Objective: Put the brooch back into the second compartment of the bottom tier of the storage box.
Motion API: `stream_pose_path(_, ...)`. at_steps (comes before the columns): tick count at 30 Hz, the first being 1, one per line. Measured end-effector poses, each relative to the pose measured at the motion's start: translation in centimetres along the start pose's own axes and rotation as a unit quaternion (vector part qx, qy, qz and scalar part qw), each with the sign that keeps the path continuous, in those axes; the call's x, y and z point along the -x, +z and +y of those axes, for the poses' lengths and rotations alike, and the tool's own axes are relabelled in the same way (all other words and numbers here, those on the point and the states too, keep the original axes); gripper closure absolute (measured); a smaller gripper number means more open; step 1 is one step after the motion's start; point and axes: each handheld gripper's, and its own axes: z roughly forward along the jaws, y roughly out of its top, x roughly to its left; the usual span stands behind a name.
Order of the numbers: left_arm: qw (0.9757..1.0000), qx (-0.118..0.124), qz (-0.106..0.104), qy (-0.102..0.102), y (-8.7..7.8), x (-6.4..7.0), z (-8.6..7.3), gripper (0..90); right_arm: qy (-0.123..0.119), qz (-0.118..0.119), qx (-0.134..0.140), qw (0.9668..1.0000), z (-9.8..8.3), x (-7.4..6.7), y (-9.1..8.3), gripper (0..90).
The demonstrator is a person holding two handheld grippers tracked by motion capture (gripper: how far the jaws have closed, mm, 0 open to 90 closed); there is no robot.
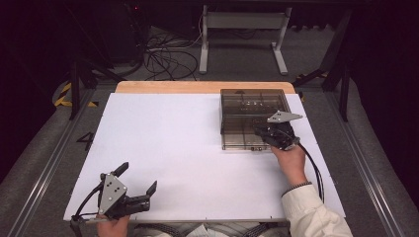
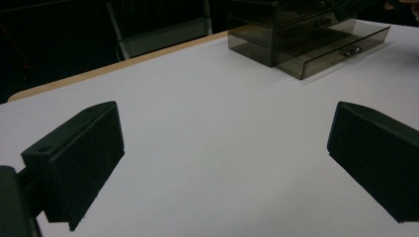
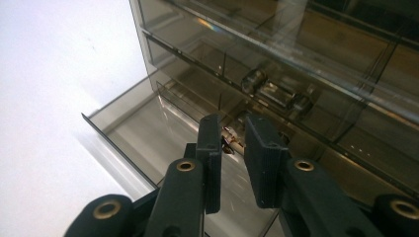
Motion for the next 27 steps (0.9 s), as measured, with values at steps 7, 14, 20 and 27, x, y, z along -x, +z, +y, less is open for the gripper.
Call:
stream_pose_path(7, 1.0000, 0.001, 0.001, 0.002, 0.0, 0.0, 0.0, 1.8, 0.001, -0.002, -0.017, 0.9999, -0.6, 0.0, 0.9, 77.7)
stream_pose_path(14, 1.0000, 0.001, 0.001, 0.002, 0.0, 0.0, 0.0, 1.8, 0.003, -0.003, -0.028, 0.9996, -0.9, 0.0, 1.3, 77.7)
stream_pose_path(20, 1.0000, 0.001, 0.000, 0.001, 0.0, 0.0, 0.0, 1.8, 0.001, -0.005, -0.037, 0.9993, -1.1, 0.0, 1.7, 77.6)
stream_pose_path(27, 1.0000, 0.000, 0.001, 0.000, 0.0, 0.0, 0.0, 1.8, 0.001, -0.010, -0.048, 0.9988, -1.4, 0.1, 2.2, 77.6)
